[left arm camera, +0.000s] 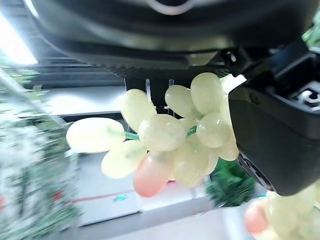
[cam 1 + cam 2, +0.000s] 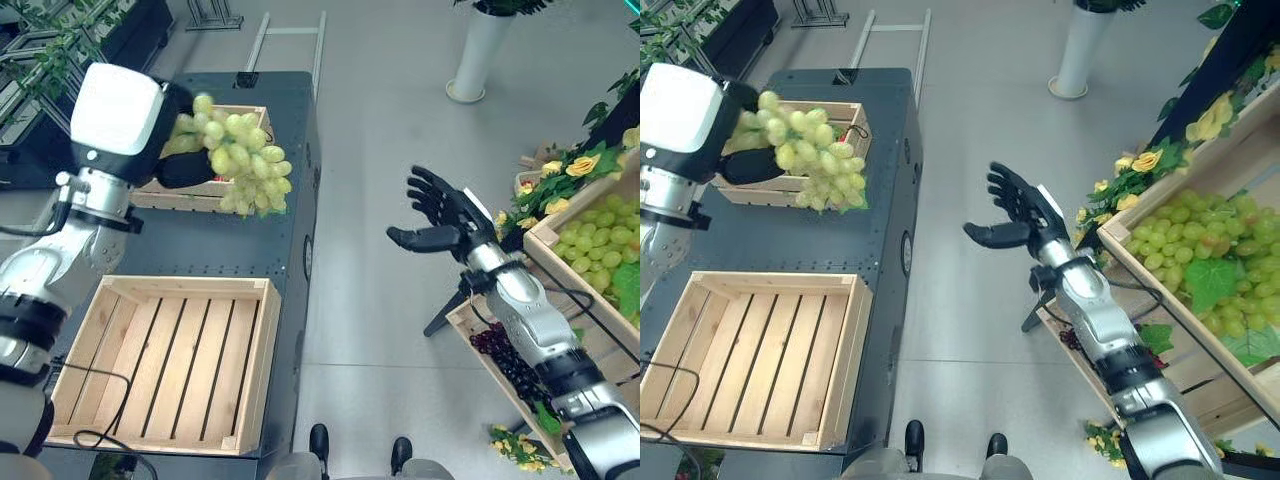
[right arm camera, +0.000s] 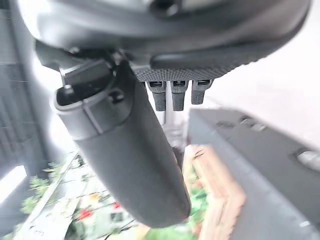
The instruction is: Pick up the fruits from the basket on one side to the basket on the other side
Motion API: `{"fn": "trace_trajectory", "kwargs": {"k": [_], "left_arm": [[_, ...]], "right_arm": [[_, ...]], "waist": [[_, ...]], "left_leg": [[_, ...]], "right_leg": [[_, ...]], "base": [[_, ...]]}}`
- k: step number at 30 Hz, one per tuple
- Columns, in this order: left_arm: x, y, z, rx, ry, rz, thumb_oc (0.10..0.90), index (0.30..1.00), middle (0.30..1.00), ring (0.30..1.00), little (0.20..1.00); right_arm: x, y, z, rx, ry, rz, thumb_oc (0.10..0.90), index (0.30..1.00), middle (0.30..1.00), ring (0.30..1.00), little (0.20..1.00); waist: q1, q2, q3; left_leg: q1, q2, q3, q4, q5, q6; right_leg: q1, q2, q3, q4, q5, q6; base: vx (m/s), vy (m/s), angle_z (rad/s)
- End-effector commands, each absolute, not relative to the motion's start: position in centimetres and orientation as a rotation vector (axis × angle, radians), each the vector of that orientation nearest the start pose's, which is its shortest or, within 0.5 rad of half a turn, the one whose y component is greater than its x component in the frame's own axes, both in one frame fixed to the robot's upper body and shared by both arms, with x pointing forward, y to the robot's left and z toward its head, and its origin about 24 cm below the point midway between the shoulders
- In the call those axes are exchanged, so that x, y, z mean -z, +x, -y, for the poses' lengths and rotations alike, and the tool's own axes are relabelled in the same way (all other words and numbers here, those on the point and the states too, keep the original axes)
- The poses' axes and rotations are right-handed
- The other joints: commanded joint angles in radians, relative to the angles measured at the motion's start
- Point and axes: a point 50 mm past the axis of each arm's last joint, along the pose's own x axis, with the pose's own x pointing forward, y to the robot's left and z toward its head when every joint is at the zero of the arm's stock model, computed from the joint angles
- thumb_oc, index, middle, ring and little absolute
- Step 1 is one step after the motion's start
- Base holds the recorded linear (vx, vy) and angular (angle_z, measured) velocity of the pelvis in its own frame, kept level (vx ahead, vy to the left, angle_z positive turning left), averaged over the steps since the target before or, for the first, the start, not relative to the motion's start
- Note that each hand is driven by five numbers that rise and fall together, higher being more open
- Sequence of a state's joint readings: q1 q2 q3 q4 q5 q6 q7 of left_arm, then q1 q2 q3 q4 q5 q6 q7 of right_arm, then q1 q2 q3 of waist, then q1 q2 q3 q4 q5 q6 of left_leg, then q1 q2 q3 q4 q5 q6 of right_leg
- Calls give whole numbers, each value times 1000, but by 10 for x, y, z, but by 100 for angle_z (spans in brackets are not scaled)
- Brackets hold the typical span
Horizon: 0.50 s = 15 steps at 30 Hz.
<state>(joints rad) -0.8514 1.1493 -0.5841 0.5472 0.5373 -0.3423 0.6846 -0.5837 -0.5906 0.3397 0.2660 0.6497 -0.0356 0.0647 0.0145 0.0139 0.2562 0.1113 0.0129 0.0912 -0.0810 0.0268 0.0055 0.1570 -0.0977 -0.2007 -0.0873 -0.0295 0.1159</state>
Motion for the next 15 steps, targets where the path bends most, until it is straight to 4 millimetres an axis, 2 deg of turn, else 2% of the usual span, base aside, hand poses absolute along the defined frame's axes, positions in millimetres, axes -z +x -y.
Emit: {"fn": "trace_trajectory", "kwargs": {"k": [1,5,6,15], "left_arm": [[-315,329,-286,-585,1482,1005,400,300,300,300,300],[-324,338,-270,-547,1491,1027,400,300,300,300,300],[-329,342,-258,-519,1500,1056,400,300,300,300,300],[-338,353,-218,-401,1556,1150,400,300,300,300,300]], "right_arm": [[-187,352,160,-437,47,280,800,900,900,900,900],[-197,356,145,-492,84,289,800,900,900,900,900],[-202,359,139,-504,103,290,800,900,900,900,900],[-212,371,123,-556,211,247,800,900,900,900,900]], "waist": [[-14,26,-199],[-17,25,-207],[-18,25,-210],[-15,19,-225]], "left_leg": [[-6,-68,-18,0,-71,-12],[-4,-65,-7,14,-81,-10],[-2,-64,-4,19,-84,-10],[12,-61,-6,23,-92,-10]], "right_leg": [[-53,49,42,4,34,-56],[-50,48,47,14,28,-57],[-46,49,46,14,28,-59],[-27,56,57,1,29,-62]], "base": [[8,-48,-6],[15,-36,-5],[22,-35,-3],[24,-15,-5]]}}
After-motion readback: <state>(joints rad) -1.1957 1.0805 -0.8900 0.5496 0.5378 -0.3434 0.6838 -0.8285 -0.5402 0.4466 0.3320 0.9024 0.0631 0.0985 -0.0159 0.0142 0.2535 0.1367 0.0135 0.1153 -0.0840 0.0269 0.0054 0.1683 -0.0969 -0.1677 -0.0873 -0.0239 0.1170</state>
